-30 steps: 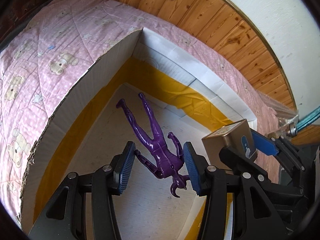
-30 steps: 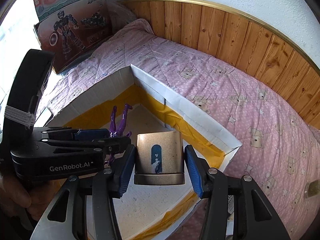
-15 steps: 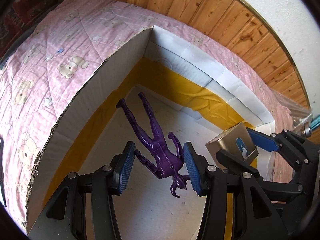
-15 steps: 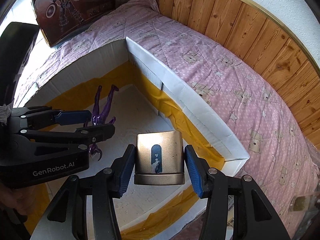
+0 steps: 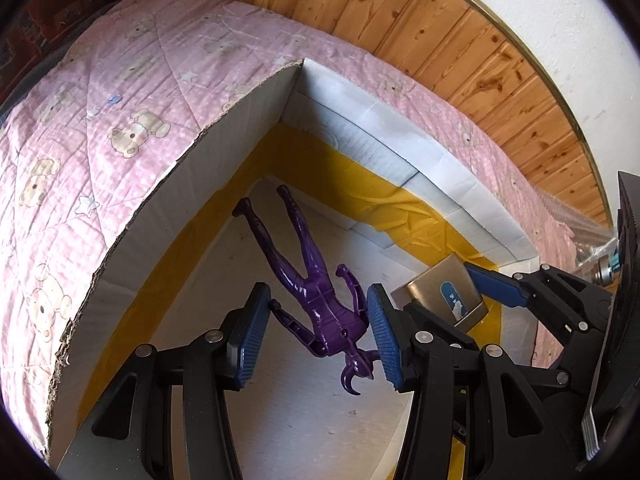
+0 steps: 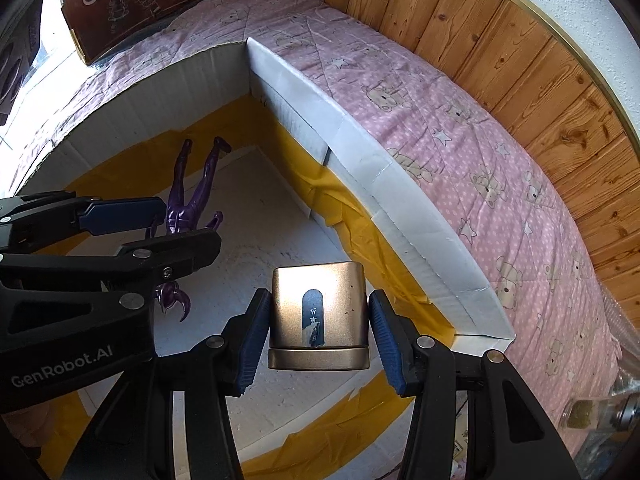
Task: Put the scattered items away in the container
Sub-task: 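Open the right gripper dropping the gold box while the left releases the figure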
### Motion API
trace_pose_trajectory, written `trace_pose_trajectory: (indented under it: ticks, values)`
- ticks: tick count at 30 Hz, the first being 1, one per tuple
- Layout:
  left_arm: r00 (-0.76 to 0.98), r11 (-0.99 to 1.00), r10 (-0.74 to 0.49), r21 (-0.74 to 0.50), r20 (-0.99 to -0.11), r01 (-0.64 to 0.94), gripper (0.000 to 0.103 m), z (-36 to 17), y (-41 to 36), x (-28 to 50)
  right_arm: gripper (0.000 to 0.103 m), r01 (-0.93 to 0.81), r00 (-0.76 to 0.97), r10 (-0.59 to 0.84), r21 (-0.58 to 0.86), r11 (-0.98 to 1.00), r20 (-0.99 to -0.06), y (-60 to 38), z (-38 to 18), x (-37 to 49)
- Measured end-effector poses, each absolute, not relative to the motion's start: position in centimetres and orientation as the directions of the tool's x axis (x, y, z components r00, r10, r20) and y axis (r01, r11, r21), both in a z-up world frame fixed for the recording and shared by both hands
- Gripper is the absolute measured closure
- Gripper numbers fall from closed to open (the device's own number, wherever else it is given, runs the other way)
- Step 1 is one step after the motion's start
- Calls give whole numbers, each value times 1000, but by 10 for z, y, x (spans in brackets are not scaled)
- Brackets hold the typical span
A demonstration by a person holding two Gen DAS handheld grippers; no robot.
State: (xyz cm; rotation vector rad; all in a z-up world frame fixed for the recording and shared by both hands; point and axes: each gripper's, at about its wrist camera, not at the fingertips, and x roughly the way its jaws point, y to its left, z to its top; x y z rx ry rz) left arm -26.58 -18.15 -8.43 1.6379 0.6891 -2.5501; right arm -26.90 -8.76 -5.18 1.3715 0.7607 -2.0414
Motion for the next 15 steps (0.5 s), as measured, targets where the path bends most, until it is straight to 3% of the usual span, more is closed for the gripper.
trace_pose_trajectory:
  ticks: [10, 15]
  values:
    - [-432, -893, 212, -353, -877, 278, 47, -92, -185, -269, 51, 674, -349, -117, -162, -721, -930, -85, -46, -267]
    - [-439, -896, 223, -361, -870, 260, 46, -88, -186, -266, 51, 656, -356, -175, -112, -746, -918, -75, -30, -252]
